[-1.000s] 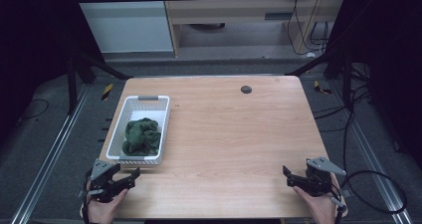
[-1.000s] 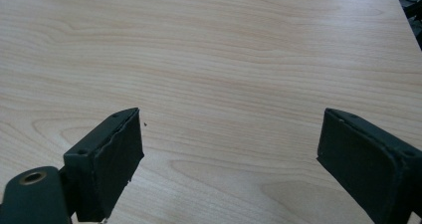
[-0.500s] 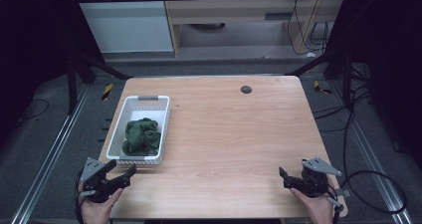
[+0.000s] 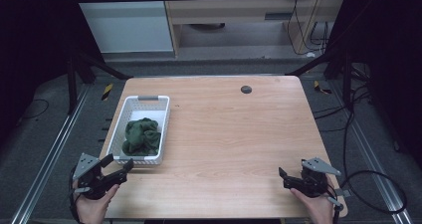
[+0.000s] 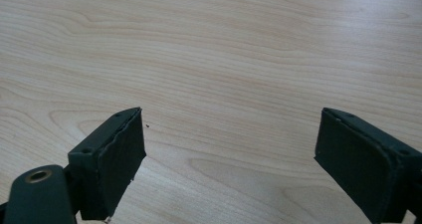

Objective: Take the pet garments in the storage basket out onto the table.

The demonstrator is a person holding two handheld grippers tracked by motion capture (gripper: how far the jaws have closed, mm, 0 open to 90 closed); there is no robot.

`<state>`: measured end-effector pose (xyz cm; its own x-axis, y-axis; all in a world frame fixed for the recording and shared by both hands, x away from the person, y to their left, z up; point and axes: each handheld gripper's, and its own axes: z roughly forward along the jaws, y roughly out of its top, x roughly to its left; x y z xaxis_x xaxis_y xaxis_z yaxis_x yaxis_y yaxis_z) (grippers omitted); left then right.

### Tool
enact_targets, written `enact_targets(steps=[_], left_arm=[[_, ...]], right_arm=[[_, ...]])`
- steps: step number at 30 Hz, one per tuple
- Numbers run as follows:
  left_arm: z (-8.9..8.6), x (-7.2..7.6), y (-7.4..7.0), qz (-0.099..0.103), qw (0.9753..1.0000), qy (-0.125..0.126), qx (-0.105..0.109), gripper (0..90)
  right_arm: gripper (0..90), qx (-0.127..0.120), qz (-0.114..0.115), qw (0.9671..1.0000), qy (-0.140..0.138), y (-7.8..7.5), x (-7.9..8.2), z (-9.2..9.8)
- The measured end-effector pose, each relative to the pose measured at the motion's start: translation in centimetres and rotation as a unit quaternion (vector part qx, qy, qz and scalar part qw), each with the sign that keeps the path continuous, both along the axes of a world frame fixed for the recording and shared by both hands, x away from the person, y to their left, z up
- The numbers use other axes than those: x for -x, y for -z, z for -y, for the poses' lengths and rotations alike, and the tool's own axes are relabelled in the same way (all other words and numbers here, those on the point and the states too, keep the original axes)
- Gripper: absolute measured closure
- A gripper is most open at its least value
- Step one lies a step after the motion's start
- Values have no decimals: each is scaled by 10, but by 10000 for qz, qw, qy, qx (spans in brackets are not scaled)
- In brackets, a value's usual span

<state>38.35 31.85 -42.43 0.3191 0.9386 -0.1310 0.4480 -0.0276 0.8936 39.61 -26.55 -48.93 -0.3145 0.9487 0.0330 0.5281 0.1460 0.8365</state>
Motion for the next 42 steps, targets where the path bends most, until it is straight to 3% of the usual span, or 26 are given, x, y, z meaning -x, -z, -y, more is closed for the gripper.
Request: enact_targets(steps=[5,13,21,42], left_arm=[[1,-4,-8,42,10000,36,37,206],[-4,-8,-22,215,9997,90,104,205],[-10,-13,-33,265,9995,129,151,206],[-1,-42,-42,134,9994,290,113,202]], right_arm=[[122,-60,-37,10000,4,0,0,0],[124,32,-14,10000,-22,1,-1,0],[124,66,-7,10000,-4,2,-2,1],[125,75,-2,10000,1,2,-3,3]])
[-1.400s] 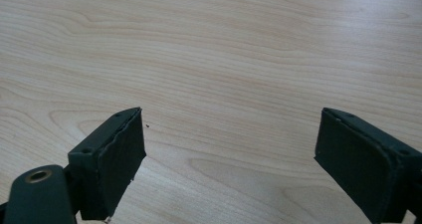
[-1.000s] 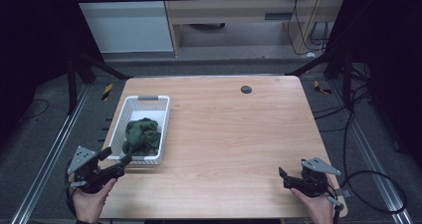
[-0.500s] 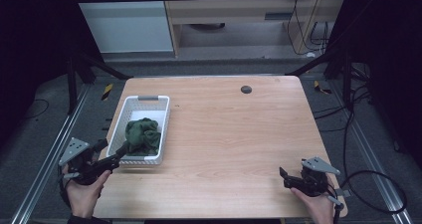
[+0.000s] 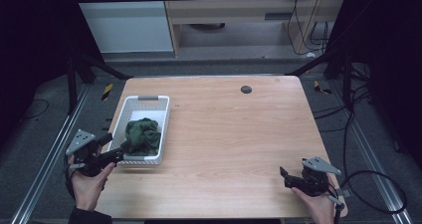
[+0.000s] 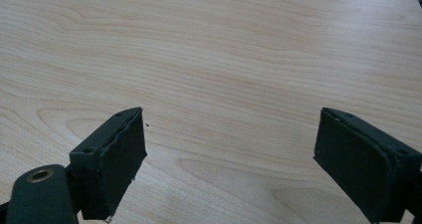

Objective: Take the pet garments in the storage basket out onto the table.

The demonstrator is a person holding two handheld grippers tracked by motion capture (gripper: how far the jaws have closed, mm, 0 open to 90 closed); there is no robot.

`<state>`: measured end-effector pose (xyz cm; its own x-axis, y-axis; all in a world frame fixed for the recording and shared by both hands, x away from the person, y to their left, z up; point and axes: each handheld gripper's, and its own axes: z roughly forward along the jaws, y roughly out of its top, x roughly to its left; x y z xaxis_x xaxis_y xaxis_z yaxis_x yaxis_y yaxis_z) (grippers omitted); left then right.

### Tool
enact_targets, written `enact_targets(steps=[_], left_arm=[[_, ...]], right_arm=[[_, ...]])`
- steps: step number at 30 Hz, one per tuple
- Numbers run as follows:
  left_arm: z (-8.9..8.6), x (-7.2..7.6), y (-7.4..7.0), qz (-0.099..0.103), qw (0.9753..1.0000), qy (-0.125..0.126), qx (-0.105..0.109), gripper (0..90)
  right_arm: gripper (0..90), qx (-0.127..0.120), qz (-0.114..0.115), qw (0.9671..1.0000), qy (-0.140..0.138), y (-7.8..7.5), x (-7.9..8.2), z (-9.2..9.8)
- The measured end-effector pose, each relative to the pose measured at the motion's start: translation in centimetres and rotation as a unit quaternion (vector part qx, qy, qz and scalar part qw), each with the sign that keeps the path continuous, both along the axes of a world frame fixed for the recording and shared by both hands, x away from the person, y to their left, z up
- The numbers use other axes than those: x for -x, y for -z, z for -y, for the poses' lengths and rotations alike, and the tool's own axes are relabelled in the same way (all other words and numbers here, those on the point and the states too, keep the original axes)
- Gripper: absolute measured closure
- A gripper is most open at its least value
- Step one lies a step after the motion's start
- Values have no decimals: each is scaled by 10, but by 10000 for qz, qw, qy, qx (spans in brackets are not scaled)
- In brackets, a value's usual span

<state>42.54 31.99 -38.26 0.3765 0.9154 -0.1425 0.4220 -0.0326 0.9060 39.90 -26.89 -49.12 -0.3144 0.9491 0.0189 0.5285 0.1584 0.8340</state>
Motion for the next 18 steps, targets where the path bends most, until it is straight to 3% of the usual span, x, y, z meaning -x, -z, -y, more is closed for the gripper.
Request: enact_targets(steps=[18], left_arm=[[17,-26,-8,-185,9993,137,-303,198]], right_arm=[[123,-31,15,10000,-30,-1,-2,1]])
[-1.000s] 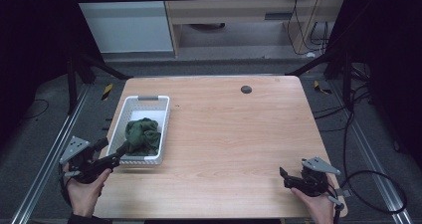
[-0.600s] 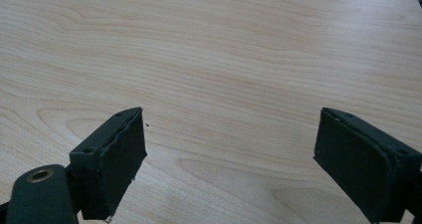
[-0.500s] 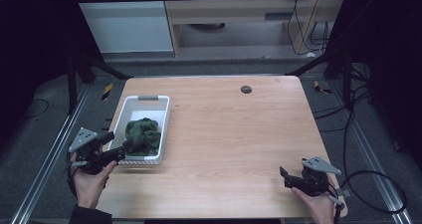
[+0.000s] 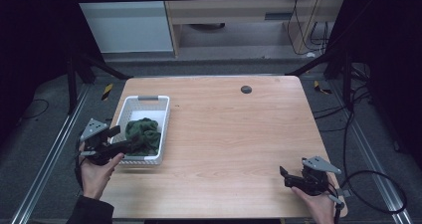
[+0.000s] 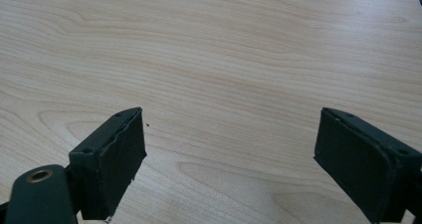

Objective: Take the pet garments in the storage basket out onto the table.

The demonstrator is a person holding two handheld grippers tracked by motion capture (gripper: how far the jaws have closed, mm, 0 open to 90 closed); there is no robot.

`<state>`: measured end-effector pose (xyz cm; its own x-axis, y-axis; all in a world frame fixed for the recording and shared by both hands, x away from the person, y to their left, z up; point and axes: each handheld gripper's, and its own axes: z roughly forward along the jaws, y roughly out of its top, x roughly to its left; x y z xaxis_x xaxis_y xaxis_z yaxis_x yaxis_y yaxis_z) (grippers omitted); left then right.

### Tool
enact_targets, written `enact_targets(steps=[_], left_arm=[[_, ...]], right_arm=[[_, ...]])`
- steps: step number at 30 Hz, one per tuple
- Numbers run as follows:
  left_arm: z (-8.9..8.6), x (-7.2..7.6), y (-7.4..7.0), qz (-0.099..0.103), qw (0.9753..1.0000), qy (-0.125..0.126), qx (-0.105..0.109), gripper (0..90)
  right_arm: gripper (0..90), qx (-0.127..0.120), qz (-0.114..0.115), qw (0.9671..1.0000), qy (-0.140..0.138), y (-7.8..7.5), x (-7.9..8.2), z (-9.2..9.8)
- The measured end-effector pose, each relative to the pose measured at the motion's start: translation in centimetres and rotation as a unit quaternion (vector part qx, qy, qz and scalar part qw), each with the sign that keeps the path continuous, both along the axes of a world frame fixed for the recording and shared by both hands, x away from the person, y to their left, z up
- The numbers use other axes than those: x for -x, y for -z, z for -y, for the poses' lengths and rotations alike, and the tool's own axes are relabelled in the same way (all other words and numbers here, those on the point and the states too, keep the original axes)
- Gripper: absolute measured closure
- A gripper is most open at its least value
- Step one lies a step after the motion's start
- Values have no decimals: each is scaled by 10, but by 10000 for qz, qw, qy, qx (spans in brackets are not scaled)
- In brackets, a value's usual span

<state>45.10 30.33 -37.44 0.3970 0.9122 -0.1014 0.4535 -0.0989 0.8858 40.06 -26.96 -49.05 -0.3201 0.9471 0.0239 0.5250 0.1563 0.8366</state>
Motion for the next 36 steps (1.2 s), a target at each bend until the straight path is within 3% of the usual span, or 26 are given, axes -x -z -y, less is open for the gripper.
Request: enact_targets(steps=[23,36], left_arm=[[6,-36,-6,-467,9974,-61,-548,182],[7,-56,4,-953,9921,-21,-814,168]], right_arm=[[123,-59,-76,9999,-40,0,0,0],[122,-38,-131,9999,-92,1,-2,-1]])
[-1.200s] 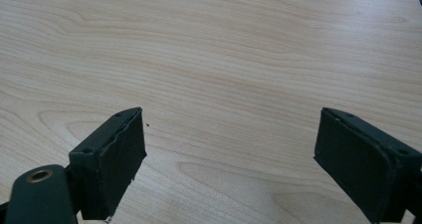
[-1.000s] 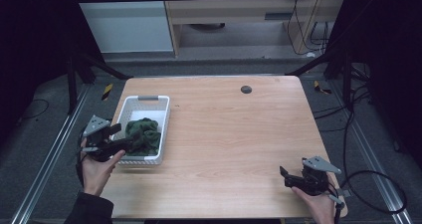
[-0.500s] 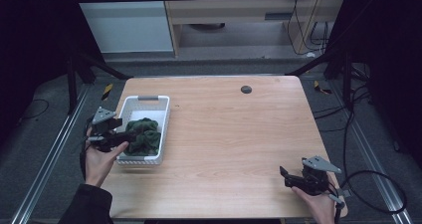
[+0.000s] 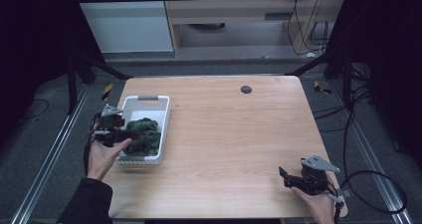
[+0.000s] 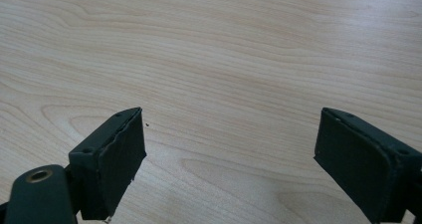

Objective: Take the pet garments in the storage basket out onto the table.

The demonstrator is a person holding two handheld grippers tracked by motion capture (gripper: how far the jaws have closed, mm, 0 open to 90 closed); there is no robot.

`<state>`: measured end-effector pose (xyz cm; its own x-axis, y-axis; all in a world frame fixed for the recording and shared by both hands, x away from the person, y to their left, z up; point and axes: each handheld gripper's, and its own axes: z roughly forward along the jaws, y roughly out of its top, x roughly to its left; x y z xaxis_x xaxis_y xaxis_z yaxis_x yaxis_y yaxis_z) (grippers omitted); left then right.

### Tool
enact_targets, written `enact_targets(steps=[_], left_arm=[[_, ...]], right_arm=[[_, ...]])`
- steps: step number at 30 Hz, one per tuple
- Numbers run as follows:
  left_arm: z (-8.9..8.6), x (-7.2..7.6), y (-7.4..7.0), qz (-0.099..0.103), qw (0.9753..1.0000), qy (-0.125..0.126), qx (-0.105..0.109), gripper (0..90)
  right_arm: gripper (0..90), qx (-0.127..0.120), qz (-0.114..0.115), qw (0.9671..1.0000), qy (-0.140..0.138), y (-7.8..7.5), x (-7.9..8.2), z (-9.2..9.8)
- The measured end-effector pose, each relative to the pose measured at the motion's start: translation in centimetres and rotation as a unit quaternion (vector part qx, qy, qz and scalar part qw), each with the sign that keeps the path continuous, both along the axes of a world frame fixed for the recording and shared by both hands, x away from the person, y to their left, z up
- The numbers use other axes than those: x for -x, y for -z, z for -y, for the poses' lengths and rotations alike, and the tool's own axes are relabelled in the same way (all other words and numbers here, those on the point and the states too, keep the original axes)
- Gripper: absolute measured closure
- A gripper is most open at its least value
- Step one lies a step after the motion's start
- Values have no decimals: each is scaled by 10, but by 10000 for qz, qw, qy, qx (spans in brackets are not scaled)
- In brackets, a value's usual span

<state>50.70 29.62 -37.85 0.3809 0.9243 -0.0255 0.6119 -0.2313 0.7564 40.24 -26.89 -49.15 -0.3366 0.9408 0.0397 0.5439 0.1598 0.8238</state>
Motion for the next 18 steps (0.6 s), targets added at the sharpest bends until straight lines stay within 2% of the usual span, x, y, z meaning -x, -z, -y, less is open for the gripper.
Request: enact_targets(steps=[18], left_arm=[[6,-19,10,-433,9986,43,-287,119]], right_arm=[[119,23,-32,10000,-63,2,-2,0]])
